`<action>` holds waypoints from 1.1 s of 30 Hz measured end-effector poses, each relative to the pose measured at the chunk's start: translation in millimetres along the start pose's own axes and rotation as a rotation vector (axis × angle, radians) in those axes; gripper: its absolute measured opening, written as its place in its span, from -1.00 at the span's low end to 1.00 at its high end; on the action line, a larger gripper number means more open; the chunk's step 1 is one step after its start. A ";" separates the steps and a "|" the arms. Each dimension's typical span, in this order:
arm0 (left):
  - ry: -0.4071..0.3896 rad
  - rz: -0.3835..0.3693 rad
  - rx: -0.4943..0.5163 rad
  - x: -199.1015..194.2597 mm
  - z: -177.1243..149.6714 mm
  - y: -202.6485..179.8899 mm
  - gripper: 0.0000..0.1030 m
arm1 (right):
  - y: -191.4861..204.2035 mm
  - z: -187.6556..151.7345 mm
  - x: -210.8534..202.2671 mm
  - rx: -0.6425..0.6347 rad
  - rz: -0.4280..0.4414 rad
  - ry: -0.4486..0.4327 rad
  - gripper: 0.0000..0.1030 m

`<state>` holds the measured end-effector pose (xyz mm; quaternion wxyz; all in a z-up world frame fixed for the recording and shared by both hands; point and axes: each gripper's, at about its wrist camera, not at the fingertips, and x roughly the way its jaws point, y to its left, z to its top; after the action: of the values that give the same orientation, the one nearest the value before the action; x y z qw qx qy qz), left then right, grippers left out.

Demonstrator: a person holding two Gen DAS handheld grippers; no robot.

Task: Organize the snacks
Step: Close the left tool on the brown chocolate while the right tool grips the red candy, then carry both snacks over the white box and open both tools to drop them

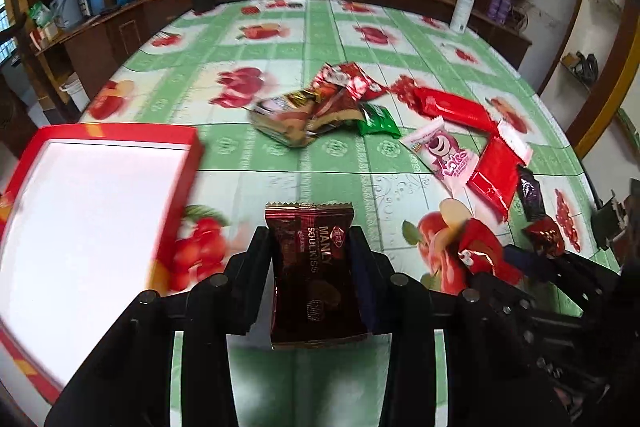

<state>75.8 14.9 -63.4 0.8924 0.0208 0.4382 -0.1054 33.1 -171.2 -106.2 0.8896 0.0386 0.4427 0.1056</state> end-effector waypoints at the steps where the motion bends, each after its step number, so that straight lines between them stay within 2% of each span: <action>1: -0.012 -0.003 -0.010 -6.9 -2.3 5.2 -0.30 | 2.3 -0.3 -0.2 0.006 0.011 0.003 -0.11; 4: -0.037 -0.008 -0.051 -24.7 -8.6 25.8 -0.30 | 7.2 0.7 0.2 0.031 0.063 0.019 -0.12; 8: -0.067 0.024 -0.103 -43.3 -15.7 53.9 -0.29 | 18.6 4.2 5.0 0.067 0.139 0.045 -0.13; 11: -0.105 0.060 -0.134 -60.1 -22.7 79.4 -0.29 | 28.8 10.4 9.6 0.104 0.218 0.063 -0.13; 15: -0.134 0.135 -0.196 -74.2 -32.5 116.7 -0.29 | 50.5 29.8 6.3 0.127 0.328 0.040 -0.13; 19: -0.129 0.180 -0.276 -73.3 -40.7 154.2 -0.29 | 93.0 56.3 4.5 0.078 0.385 0.000 -0.14; 24: -0.108 0.185 -0.310 -65.7 -50.9 174.2 -0.29 | 151.4 76.8 16.8 0.012 0.431 0.014 -0.14; 28: -0.095 0.190 -0.325 -63.2 -54.8 181.3 -0.28 | 199.3 82.3 29.7 -0.032 0.478 0.015 -0.12; 33: -0.108 0.239 -0.346 -69.6 -58.2 189.3 -0.19 | 224.0 79.0 24.1 -0.103 0.488 -0.035 0.01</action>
<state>28.2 219.2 -55.0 0.9109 -0.0867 0.3959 0.0771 75.6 54.5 -40.9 0.8461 0.1009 0.3987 0.3390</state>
